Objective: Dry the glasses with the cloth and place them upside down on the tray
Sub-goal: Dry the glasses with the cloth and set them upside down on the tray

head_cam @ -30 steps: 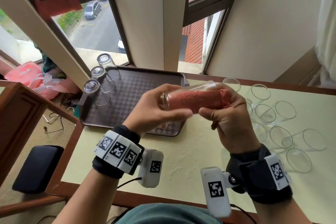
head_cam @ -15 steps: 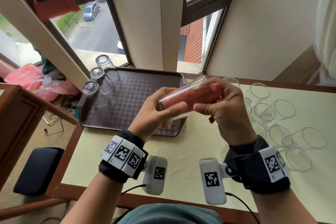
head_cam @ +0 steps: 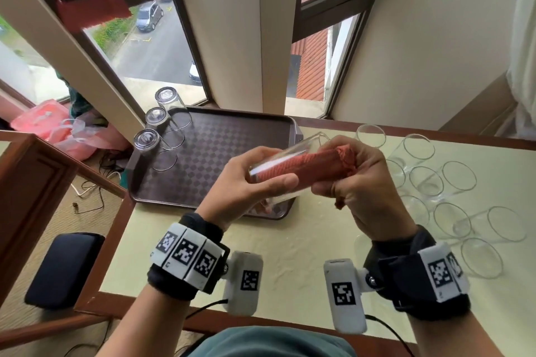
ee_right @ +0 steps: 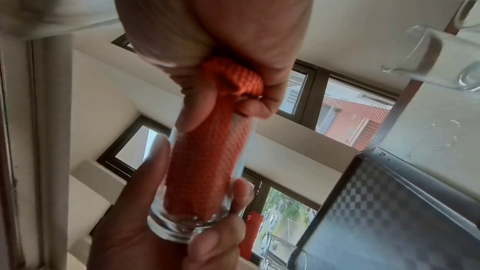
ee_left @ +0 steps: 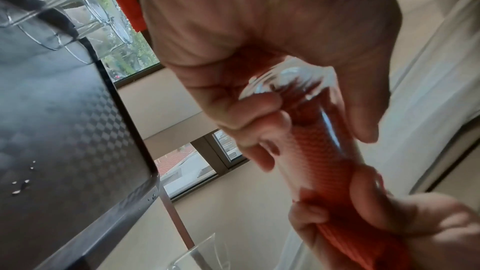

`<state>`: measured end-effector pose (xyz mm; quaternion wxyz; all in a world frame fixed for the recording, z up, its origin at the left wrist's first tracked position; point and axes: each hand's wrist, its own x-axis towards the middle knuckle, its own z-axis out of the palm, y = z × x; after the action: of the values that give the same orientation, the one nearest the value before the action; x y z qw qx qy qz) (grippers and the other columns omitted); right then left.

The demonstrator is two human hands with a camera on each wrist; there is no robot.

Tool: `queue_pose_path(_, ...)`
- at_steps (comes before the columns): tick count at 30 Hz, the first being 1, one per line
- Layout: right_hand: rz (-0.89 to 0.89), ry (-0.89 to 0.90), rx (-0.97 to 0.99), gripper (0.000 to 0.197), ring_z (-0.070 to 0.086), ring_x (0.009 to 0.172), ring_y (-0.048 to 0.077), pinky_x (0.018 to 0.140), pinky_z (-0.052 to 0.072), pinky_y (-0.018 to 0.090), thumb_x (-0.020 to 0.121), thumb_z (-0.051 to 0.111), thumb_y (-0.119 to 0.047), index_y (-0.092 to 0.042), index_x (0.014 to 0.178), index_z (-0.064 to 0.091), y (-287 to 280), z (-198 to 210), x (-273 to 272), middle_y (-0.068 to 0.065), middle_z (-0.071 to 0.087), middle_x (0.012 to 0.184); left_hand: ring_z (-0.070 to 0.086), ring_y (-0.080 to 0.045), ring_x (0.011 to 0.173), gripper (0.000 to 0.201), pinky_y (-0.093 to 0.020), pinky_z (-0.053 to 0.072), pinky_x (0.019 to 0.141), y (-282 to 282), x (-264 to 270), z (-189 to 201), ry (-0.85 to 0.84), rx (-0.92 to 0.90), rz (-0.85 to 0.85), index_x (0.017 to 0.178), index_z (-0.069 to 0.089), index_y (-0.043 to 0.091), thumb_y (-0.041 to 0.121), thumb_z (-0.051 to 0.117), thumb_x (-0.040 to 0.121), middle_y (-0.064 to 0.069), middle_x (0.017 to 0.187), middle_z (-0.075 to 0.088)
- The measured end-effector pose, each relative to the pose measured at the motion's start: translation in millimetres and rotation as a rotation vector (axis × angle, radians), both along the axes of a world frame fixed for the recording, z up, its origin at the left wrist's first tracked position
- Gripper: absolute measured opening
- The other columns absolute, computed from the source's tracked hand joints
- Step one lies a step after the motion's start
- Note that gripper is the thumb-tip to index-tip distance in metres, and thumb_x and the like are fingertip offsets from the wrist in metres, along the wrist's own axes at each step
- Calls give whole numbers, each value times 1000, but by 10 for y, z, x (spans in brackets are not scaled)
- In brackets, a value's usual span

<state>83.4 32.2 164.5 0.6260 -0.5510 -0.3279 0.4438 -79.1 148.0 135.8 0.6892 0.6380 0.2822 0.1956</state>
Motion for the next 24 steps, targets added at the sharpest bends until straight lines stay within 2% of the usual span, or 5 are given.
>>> queue_pose_path(3, -34, -42, -3, 45, 65, 66, 4, 51, 52, 18, 68, 61, 33, -10, 84, 61, 12, -62, -37, -12, 69, 70, 74, -19, 75, 65, -28, 60, 62, 4, -2, 14, -5, 83, 61, 112, 70, 20, 40, 93, 54, -6, 95, 76)
queue_pose_path(8, 40, 43, -84, 37, 59, 70, 22, 43, 45, 25, 70, 80, -8, -8, 102, 62, 16, -59, 51, 2, 69, 85, 72, -3, 92, 72, -22, 58, 82, 6, 14, -60, 60, 651, 120, 121, 68, 20, 24, 98, 56, 6, 107, 74)
queue_pose_path(15, -26, -50, 3, 44, 63, 59, 7, 50, 50, 18, 68, 61, 33, -8, 84, 64, 33, -82, 38, -2, 69, 69, 60, -10, 51, 68, -17, 48, 45, -14, 35, -70, 57, -116, 3, 112, 65, 4, 36, 86, 55, -7, 76, 71)
queue_pose_path(21, 136, -49, -116, 42, 57, 56, 15, 44, 45, 21, 75, 77, 6, -13, 107, 60, 3, -113, 121, 0, 67, 78, 73, -6, 85, 68, -24, 60, 78, 4, 26, -80, 90, 578, 115, 116, 70, 20, 24, 98, 55, 6, 101, 75)
queue_pose_path(24, 104, 46, -53, 44, 60, 65, 18, 50, 51, 25, 66, 74, 17, -11, 99, 65, 20, -157, 121, -1, 69, 76, 73, -9, 90, 70, -24, 59, 79, -32, 14, -79, 27, 507, 101, 116, 67, 21, 22, 98, 53, 5, 103, 75)
